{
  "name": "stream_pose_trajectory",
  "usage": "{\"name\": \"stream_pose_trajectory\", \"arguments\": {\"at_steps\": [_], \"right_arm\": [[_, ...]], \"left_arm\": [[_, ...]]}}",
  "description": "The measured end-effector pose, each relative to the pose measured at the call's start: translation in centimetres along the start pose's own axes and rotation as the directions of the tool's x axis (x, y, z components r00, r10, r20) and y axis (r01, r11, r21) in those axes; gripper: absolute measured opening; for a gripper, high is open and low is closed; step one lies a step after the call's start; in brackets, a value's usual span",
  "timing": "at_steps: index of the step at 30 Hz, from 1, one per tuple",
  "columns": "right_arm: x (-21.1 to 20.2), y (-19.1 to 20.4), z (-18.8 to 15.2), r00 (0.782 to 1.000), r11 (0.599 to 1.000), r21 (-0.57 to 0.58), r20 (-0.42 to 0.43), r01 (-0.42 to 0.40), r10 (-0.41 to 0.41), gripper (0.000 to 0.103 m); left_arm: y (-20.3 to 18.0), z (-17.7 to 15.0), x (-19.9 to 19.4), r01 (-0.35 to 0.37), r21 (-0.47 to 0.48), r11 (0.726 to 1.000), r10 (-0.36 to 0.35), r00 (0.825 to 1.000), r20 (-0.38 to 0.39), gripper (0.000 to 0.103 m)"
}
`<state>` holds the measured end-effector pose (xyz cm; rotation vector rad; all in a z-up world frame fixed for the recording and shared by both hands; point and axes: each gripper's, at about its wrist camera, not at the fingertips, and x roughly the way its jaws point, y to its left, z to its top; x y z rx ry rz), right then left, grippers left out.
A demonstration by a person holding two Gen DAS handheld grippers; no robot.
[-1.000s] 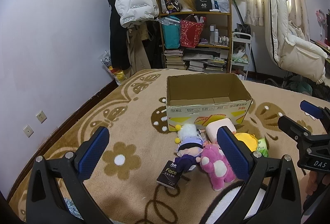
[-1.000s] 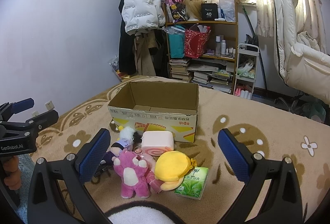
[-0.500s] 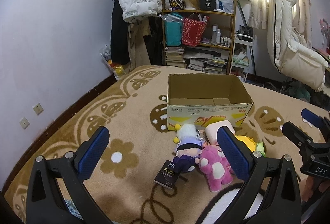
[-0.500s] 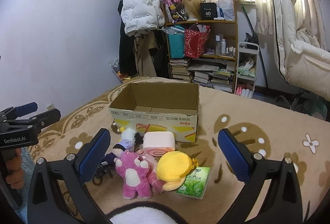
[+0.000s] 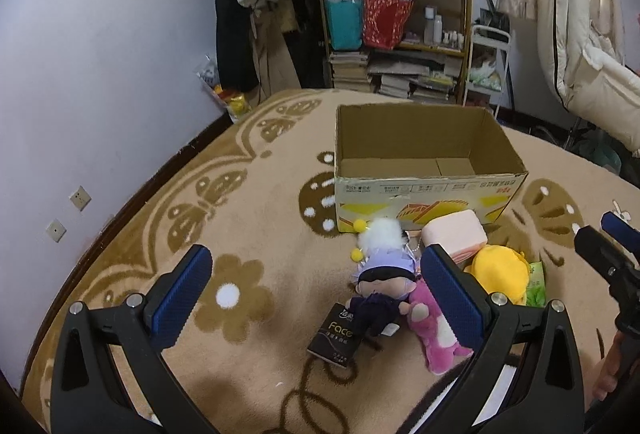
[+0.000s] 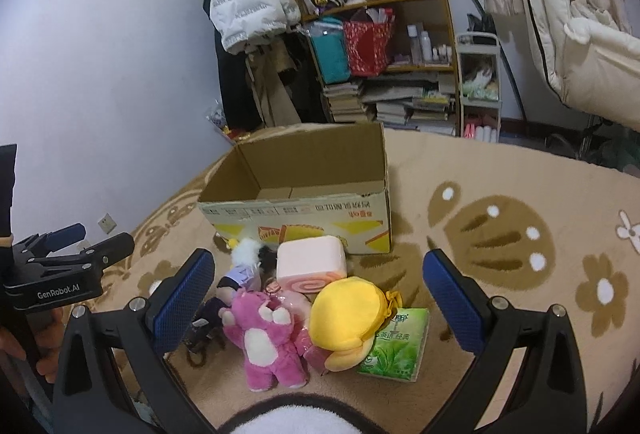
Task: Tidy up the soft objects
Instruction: 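Lower the right tool onto the yellow plush dog while the left tool lowers onto the pink bear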
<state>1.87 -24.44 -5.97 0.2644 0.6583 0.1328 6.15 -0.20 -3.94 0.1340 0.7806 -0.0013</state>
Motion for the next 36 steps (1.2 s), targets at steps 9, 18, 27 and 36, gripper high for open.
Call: {"name": "stream_pose_trajectory", "arguments": {"at_steps": [9,18,27,36], "right_arm": [[4.1,0.0,-0.7,0.995,0.999,-0.026,-0.091,0.026,-0.028,0.103],[7.6,-2.1,-2.2,0.973,0.998,0.061,-0.228,-0.010,0.023,0.097],[10.1,-4.7,-3.3,0.947,0.985,0.170,-0.320,0.022,0.034,0.091],[11.2,-5.2,-3.9,0.931,0.981,0.194,-0.360,0.016,0.056,0.088]], "left_arm": [[-1.8,0.1,4.6,-0.005,0.050,0.999,0.009,0.997,-0.081,0.103],[-4.9,-0.9,7.3,0.073,0.117,0.990,-0.055,0.988,-0.148,0.103],[-8.0,-2.2,8.9,0.203,0.173,0.964,-0.164,0.963,-0.216,0.103],[-10.1,-3.2,10.8,0.261,0.185,0.947,-0.205,0.939,-0.278,0.103]]}}
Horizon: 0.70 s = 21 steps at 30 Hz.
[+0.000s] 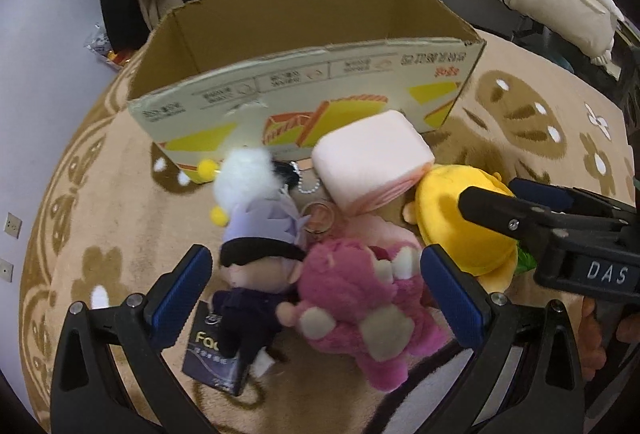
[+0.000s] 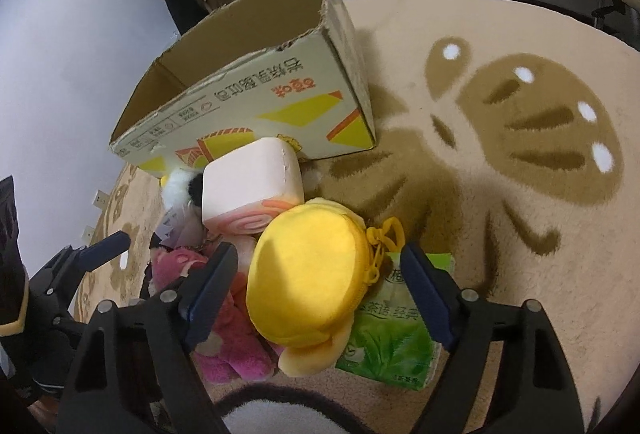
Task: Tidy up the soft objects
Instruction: 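Lower the right tool onto the yellow plush dog while the left tool lowers onto the pink bear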
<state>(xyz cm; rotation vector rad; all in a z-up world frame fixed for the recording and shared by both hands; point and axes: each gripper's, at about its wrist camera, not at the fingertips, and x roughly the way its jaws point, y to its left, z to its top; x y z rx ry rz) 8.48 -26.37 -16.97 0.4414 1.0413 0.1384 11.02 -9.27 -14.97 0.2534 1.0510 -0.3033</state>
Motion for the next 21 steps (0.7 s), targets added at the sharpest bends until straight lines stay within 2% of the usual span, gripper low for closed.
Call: {"name": "stream_pose_trajectory", "arguments": {"at_steps": [3,7,11,18,19,21], "right_arm": [[0.3,0.3,0.0,1.000,1.000,-0.009,-0.003,-0.003,0.003,0.088],[0.6,0.2,0.1,1.000,1.000,-0.013,-0.005,-0.001,0.001,0.088],[0.7,0.4,0.1,1.000,1.000,-0.016,-0.007,0.001,-0.001,0.088],[0.8,0.7,-0.1,1.000,0.999,-0.035,-0.002,0.007,-0.007,0.088],[0.8,0.9,-0.1,1.000,0.999,-0.034,0.001,-0.002,0.002,0.088],[0.8,0.9,-0.1,1.000,0.999,-0.032,0.005,-0.004,0.004,0.088]], "left_arm": [[-0.1,-0.1,0.6,0.009,0.006,1.000,-0.009,1.000,-0.013,0.102],[-0.5,-0.3,1.3,0.022,0.016,1.000,-0.021,0.999,-0.038,0.095],[-0.8,-0.4,1.2,0.007,0.041,0.999,-0.006,1.000,-0.026,0.092],[-1.6,-0.6,0.7,0.005,0.089,0.996,-0.005,1.000,-0.003,0.076],[-1.7,-0.6,0.7,0.007,0.095,0.995,-0.007,1.000,-0.002,0.070],[-1.8,-0.6,0.6,0.030,0.099,0.995,-0.030,1.000,-0.002,0.065]]}}
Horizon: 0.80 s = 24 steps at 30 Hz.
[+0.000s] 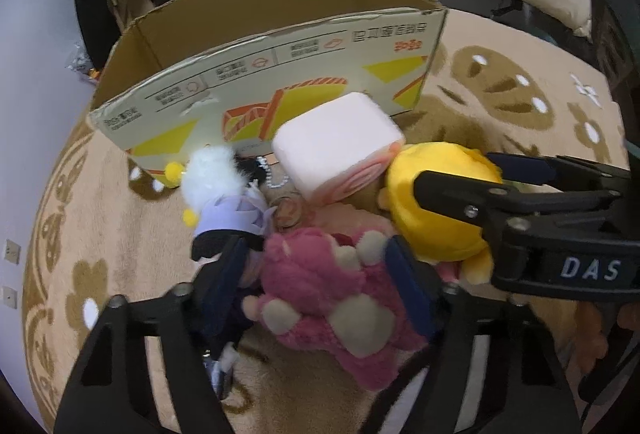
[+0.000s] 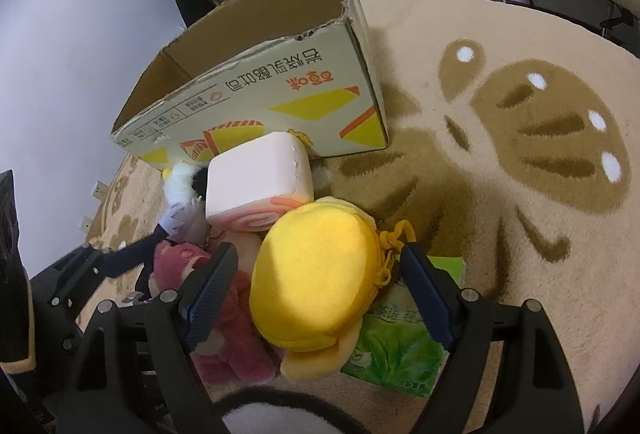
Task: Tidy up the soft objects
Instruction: 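Lower the right tool onto the yellow plush dog while the left tool lowers onto the pink bear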
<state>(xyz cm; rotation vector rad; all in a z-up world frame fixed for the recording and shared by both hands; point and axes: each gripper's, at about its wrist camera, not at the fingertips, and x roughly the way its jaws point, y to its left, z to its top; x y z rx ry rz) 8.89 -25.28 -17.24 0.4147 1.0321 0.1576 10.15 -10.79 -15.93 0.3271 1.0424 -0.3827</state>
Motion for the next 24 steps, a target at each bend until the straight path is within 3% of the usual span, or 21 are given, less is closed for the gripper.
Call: {"name": "stream_pose_trajectory", "arguments": {"at_steps": [2,3,7,8,9,11,13,24], "right_arm": [[0.0,0.0,0.0,1.000,1.000,-0.001,0.002,-0.002,0.002,0.088],[0.0,0.0,0.0,1.000,1.000,-0.004,0.003,-0.004,0.004,0.088],[0.2,0.5,-0.1,1.000,1.000,-0.022,-0.007,0.000,0.000,0.088],[0.3,0.6,-0.2,1.000,1.000,-0.031,-0.011,0.005,-0.005,0.088],[0.4,0.7,-0.2,1.000,0.999,-0.036,-0.014,0.008,-0.009,0.088],[0.7,1.1,-0.4,0.999,0.998,-0.054,-0.025,0.028,-0.029,0.087],[0.7,1.4,-0.5,0.997,0.995,-0.069,-0.015,0.079,-0.080,0.069],[0.3,1.1,-0.7,0.998,0.997,-0.048,-0.003,0.055,-0.055,0.050]], "left_arm": [[0.1,-0.1,-0.1,0.000,0.001,1.000,0.000,1.000,0.002,0.062],[0.1,-0.1,-0.2,0.008,0.001,1.000,-0.008,1.000,0.002,0.055],[0.4,-0.2,-0.3,0.024,-0.005,1.000,-0.024,1.000,0.005,0.050],[0.4,-0.2,-0.4,0.026,-0.008,1.000,-0.026,1.000,0.008,0.047],[0.6,-0.2,-0.5,0.023,-0.013,1.000,-0.023,1.000,0.012,0.036],[1.1,-0.1,-0.6,0.027,-0.031,0.999,-0.027,1.000,0.008,0.036],[1.4,-0.2,-0.6,0.037,-0.047,0.998,-0.037,0.999,0.005,0.035],[2.2,-0.3,-0.9,0.062,-0.078,0.995,-0.061,0.998,0.009,0.033]]}}
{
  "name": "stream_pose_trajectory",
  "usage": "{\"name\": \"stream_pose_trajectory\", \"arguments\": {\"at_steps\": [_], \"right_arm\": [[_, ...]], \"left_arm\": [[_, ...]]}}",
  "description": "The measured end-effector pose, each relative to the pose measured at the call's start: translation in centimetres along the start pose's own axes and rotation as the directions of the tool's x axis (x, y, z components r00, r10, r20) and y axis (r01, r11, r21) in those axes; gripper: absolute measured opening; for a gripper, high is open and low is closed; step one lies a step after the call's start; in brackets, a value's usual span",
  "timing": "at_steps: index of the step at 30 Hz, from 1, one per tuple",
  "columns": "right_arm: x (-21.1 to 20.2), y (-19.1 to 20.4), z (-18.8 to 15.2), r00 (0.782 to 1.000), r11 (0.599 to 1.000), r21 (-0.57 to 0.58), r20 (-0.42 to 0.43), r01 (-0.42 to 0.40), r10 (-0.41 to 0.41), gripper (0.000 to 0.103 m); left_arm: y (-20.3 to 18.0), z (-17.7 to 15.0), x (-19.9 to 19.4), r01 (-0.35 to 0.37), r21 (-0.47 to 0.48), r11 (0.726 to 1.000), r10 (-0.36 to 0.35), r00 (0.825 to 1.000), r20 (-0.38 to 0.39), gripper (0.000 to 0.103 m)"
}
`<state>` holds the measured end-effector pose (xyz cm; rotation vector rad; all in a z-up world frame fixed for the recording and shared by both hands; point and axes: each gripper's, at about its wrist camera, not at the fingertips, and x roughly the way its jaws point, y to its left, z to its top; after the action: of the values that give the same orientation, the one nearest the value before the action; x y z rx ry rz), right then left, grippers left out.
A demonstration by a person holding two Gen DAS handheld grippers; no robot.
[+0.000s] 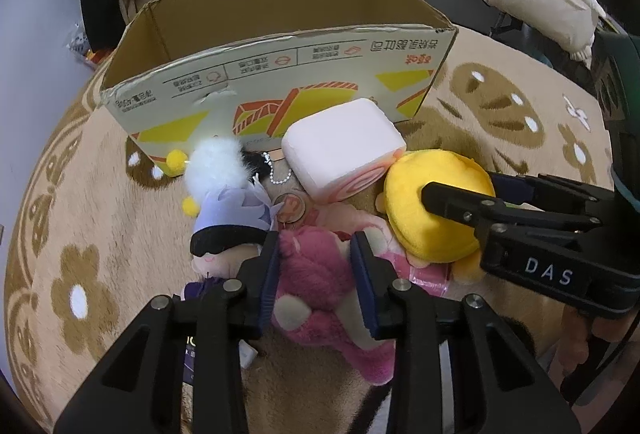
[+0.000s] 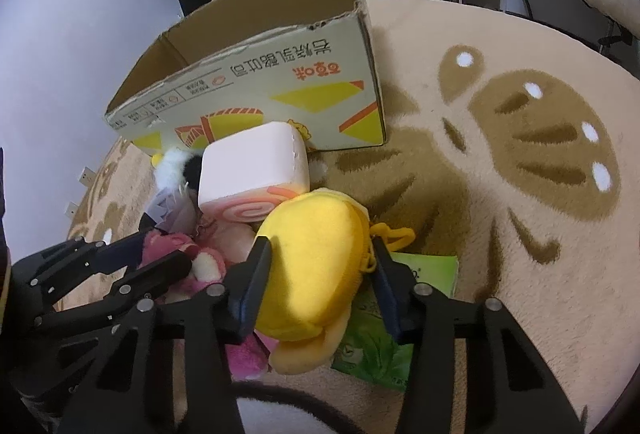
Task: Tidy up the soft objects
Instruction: 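Lower the right tool onto the yellow plush dog while the left tool lowers onto the pink bear, then close the right tool on the yellow dog while the left tool grips the pink bear, lift both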
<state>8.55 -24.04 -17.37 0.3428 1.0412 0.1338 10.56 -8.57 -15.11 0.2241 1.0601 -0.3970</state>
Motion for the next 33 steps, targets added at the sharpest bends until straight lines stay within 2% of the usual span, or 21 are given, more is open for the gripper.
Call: {"name": "stream_pose_trajectory", "arguments": {"at_steps": [8,12,15,21,30,33], "right_arm": [[-0.8,-0.7,0.3,0.999,1.000,0.021,0.030,-0.021,0.020,0.033],[-1.4,-0.8,0.4,0.998,0.999,0.023,0.056,-0.030,0.029,0.019],[-1.6,-0.8,0.4,0.997,0.998,0.028,0.062,-0.054,0.052,0.014],[-2.6,-0.6,0.4,0.992,0.996,0.024,0.094,-0.091,0.088,0.011],[-4.5,0.0,0.4,0.990,0.998,0.008,0.128,-0.067,0.065,0.011],[-6.3,0.3,0.6,0.984,0.998,-0.001,0.167,-0.059,0.058,0.011]], "left_arm": [[1.6,0.3,-1.2,0.020,-0.067,0.998,-0.018,0.999,0.040,0.032],[1.7,0.6,-2.0,0.001,-0.074,0.997,0.005,0.997,0.071,0.032],[1.4,0.6,-2.6,-0.025,-0.052,0.998,0.029,0.996,0.085,0.032],[1.1,0.7,-3.1,-0.056,-0.030,0.998,0.058,0.993,0.103,0.032],[2.3,1.0,-5.6,-0.124,-0.071,0.990,0.134,0.977,0.164,0.032],[2.6,1.2,-7.4,-0.147,-0.076,0.986,0.161,0.960,0.229,0.032]]}}
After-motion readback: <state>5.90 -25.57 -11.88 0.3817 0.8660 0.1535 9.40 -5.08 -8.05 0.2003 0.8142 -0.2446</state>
